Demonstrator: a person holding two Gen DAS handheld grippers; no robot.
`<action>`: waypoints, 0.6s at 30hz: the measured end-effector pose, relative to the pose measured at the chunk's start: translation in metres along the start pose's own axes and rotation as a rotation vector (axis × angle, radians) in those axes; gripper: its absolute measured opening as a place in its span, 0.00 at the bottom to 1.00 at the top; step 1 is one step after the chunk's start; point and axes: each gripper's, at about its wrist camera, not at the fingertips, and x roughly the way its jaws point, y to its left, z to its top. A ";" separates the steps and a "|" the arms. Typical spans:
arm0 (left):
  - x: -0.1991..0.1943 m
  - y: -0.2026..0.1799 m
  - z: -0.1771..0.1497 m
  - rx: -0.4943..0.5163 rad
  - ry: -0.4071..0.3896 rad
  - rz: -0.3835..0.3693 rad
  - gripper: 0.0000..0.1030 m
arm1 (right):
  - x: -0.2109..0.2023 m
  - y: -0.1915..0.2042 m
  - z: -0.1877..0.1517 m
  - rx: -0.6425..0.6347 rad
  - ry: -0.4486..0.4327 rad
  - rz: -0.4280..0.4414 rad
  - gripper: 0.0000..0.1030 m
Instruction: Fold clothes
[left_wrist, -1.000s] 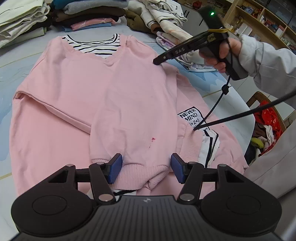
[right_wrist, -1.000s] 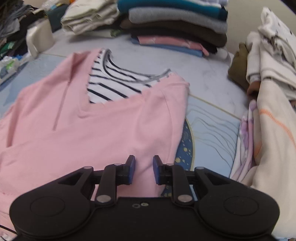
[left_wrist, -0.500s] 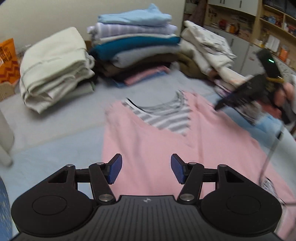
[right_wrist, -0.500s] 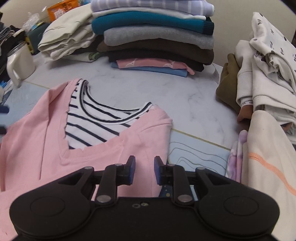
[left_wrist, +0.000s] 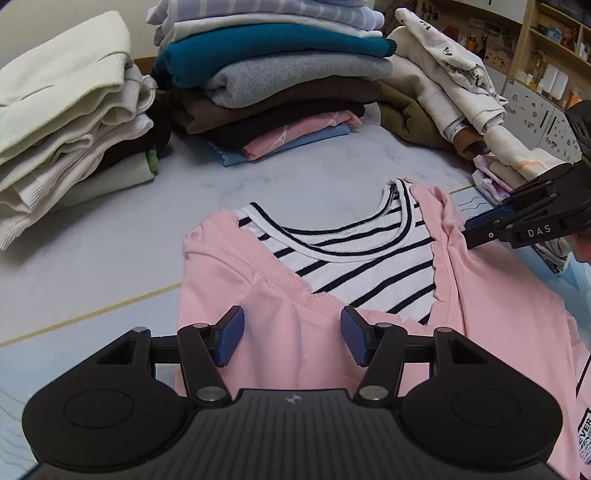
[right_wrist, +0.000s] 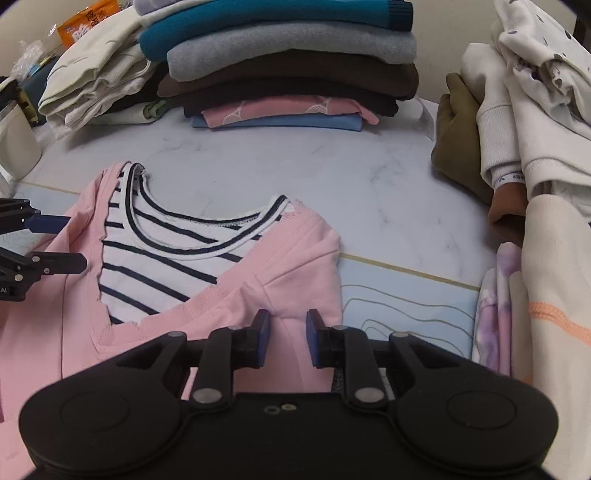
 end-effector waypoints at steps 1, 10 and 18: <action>-0.002 0.001 0.003 0.000 0.000 -0.007 0.55 | -0.002 -0.002 0.001 0.004 -0.009 0.007 1.00; 0.007 0.029 0.029 -0.028 -0.023 0.127 0.77 | 0.005 -0.015 0.017 0.080 -0.039 0.003 1.00; 0.035 0.033 0.038 -0.053 0.038 0.169 0.81 | 0.029 -0.009 0.024 0.091 -0.029 -0.022 1.00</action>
